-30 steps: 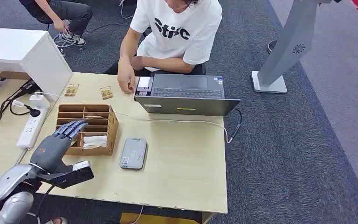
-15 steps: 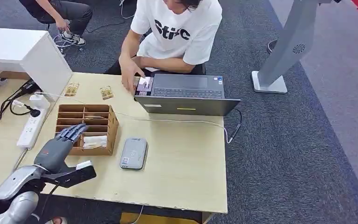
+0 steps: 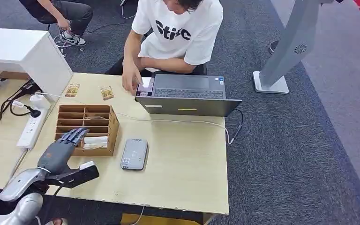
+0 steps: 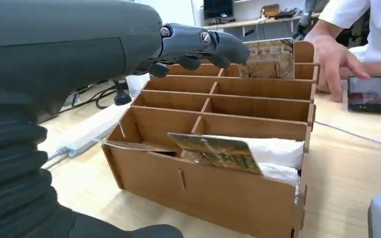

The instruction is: Pass the card to the sensor for recognition and then transmit it.

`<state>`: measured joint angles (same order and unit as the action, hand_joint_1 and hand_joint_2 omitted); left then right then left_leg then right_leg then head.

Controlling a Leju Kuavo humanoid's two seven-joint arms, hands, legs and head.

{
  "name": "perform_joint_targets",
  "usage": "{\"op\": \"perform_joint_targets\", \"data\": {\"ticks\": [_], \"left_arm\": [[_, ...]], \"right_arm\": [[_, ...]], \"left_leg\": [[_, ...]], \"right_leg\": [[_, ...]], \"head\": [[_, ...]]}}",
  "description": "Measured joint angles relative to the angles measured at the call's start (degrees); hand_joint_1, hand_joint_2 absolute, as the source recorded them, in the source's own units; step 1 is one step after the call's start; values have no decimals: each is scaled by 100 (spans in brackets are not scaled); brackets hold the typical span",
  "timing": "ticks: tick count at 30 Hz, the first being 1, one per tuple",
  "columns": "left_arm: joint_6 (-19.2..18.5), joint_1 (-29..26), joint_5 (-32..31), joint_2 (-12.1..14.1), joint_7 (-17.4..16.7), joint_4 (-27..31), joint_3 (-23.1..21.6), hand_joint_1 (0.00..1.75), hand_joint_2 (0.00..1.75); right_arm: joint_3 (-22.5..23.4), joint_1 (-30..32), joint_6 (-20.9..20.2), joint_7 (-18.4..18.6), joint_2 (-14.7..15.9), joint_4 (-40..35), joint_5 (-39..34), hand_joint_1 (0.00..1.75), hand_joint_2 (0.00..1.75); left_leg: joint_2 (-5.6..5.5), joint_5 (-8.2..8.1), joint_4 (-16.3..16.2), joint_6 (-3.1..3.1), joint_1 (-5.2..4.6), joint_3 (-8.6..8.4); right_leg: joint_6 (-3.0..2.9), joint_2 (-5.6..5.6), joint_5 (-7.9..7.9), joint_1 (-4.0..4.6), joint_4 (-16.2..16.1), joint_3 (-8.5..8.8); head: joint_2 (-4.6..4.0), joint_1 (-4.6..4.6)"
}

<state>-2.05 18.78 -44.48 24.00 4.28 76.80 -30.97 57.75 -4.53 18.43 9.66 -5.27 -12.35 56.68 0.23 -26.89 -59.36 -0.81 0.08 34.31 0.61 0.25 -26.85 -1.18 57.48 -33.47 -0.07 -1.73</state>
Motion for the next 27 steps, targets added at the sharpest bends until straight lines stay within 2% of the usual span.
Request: {"op": "perform_joint_targets", "data": {"ticks": [5,7,8,10,12,15,20,22,23,25,26,27], "left_arm": [[2,1,-2,-37,2,-70,0,14,175],[2,1,-9,-46,2,-94,0,24,175],[2,1,-9,-48,2,-103,0,37,175],[7,1,-13,-52,9,-127,0,38,175],[13,2,-35,-66,17,-151,0,58,175],[15,1,-44,-83,17,-184,0,70,175],[15,40,-94,-120,68,-258,0,68,175],[15,55,-94,-125,85,-284,0,73,175],[15,61,-92,-127,87,-297,0,96,175],[15,72,-94,-133,87,-326,0,103,175],[15,75,-94,-140,87,-332,0,113,175],[19,83,-111,-144,87,-347,0,145,175]], "right_arm": [[0,-5,0,0,0,0,7,0,175],[0,-6,0,0,0,0,7,0,175],[0,-6,0,0,0,0,7,0,175],[0,-6,2,2,0,0,13,0,175],[0,-6,4,2,0,0,22,0,175],[0,-6,2,4,0,0,35,0,175],[0,-9,-9,7,0,0,66,0,175],[0,-10,-9,7,0,0,66,0,175],[0,-10,-7,5,0,0,66,0,175],[0,-10,-9,7,0,0,66,0,175],[0,-10,-9,7,0,0,68,0,175],[0,-10,-11,7,0,0,74,0,175]], "left_leg": [[0,0,0,0,0,0],[0,0,0,0,0,0],[0,0,0,0,0,0],[0,0,0,0,0,0],[0,0,0,0,0,0],[0,0,0,0,0,0],[0,0,0,0,0,0],[0,0,0,0,0,0],[0,0,0,0,0,0],[0,0,0,0,0,0],[0,0,0,0,0,0],[0,0,0,0,0,0]], "right_leg": [[0,0,0,0,0,0],[0,0,0,0,0,0],[0,0,0,0,0,0],[0,0,0,0,0,0],[0,0,0,0,0,0],[0,0,0,0,0,0],[0,0,0,0,0,0],[0,0,0,0,0,0],[0,0,0,0,0,0],[0,0,0,0,0,0],[0,0,0,0,0,0],[0,0,0,0,0,0]], "head": [[0,0],[0,0],[0,0],[0,0],[0,0],[0,0],[0,0],[0,0],[0,0],[0,0],[0,0],[0,0]]}}
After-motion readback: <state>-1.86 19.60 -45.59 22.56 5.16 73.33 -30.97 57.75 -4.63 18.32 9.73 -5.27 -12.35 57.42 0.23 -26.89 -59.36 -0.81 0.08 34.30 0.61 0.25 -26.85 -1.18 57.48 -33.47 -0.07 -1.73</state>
